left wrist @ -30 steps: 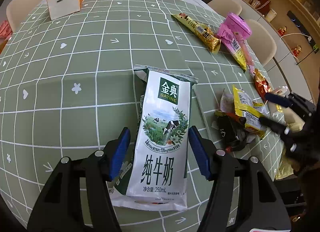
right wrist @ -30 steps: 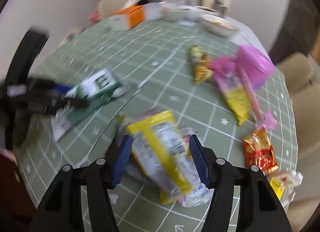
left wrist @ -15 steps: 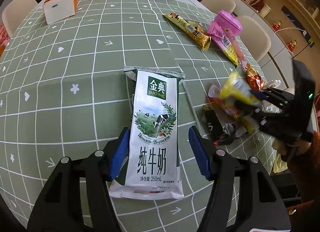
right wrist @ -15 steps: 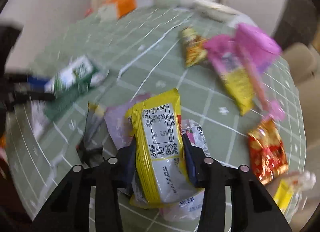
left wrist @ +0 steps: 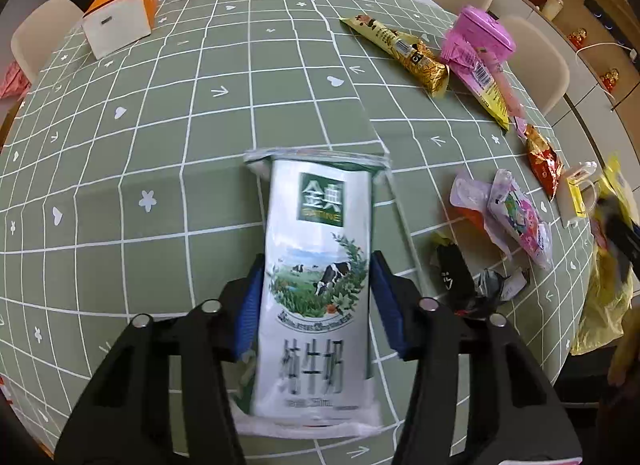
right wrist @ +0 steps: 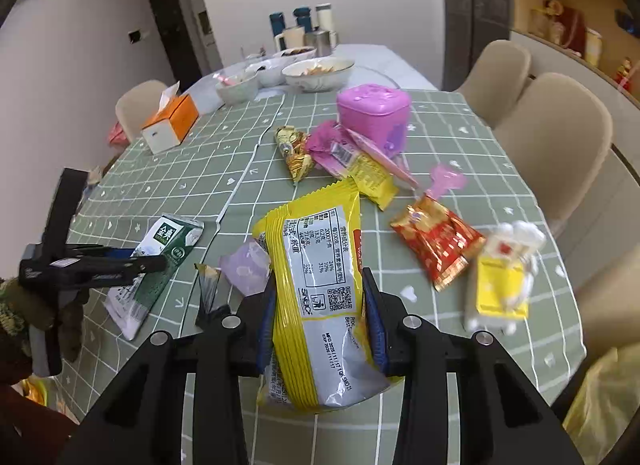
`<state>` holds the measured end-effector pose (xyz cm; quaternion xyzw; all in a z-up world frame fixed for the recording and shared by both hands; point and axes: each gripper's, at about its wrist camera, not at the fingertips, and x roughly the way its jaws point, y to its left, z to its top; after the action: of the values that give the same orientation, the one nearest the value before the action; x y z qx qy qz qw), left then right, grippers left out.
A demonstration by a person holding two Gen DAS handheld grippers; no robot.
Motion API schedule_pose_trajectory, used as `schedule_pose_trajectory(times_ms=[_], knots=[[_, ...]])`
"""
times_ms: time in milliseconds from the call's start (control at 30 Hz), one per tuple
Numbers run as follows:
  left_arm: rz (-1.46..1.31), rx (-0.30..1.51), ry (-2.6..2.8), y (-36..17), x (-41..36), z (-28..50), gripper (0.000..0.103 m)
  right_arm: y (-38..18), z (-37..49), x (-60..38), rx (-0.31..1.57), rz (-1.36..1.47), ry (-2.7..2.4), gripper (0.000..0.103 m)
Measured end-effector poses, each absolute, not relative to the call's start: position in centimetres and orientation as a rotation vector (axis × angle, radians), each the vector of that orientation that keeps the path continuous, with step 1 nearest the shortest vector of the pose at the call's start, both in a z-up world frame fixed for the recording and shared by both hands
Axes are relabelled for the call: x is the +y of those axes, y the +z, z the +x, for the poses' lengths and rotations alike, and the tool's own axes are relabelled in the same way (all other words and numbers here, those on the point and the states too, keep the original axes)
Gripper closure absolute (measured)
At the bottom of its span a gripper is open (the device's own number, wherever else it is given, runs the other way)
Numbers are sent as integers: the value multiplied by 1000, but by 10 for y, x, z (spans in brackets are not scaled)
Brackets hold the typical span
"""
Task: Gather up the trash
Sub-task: 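Carry the milk pouch and yellow wrapper over the yellow trash bag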
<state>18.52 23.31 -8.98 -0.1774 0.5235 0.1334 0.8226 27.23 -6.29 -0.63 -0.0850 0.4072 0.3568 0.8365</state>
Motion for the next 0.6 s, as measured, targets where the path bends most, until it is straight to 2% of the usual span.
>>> schedule_pose_trajectory(times_ms=[400,600], knots=[[-198,749,216,42,137,189,57,38,244,-153,708,-104,654,67],[-175,606,54,80,63,204,57,65,238,-218,617,-83,549,67]])
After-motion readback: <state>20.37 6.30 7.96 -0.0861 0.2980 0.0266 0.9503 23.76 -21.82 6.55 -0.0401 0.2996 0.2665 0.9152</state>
